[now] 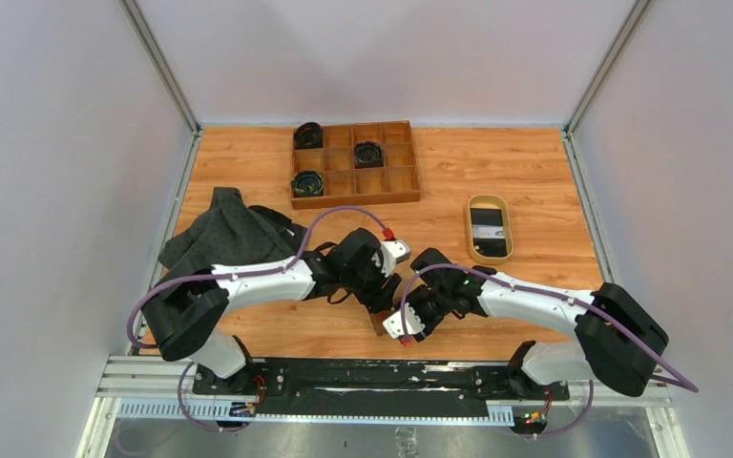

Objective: Put the credit cards into the card holder
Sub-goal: Close the card holder at the center of the board.

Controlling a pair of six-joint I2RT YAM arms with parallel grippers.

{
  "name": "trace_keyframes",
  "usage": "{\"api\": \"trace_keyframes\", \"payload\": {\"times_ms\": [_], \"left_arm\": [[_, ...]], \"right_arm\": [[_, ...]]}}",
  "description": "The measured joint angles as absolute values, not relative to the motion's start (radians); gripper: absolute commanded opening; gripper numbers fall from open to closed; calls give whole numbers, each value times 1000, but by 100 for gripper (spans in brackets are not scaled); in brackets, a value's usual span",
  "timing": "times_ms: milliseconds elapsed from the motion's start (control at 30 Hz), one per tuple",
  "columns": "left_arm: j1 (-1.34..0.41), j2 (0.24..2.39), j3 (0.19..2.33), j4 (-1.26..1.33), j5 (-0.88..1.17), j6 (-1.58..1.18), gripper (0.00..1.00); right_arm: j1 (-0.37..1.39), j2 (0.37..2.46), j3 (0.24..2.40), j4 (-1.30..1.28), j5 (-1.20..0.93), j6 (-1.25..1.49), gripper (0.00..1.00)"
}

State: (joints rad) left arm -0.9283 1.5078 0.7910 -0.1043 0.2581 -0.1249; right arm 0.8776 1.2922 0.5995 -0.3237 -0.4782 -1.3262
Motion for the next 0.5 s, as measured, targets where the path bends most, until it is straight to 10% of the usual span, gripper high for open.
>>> {"api": "trace_keyframes", "payload": {"times_ms": [500], "left_arm": [[-940,1578,826,-113,241,-115,38]], "right_arm": [[878,1292,599,-324,-478,-1326,47]]}}
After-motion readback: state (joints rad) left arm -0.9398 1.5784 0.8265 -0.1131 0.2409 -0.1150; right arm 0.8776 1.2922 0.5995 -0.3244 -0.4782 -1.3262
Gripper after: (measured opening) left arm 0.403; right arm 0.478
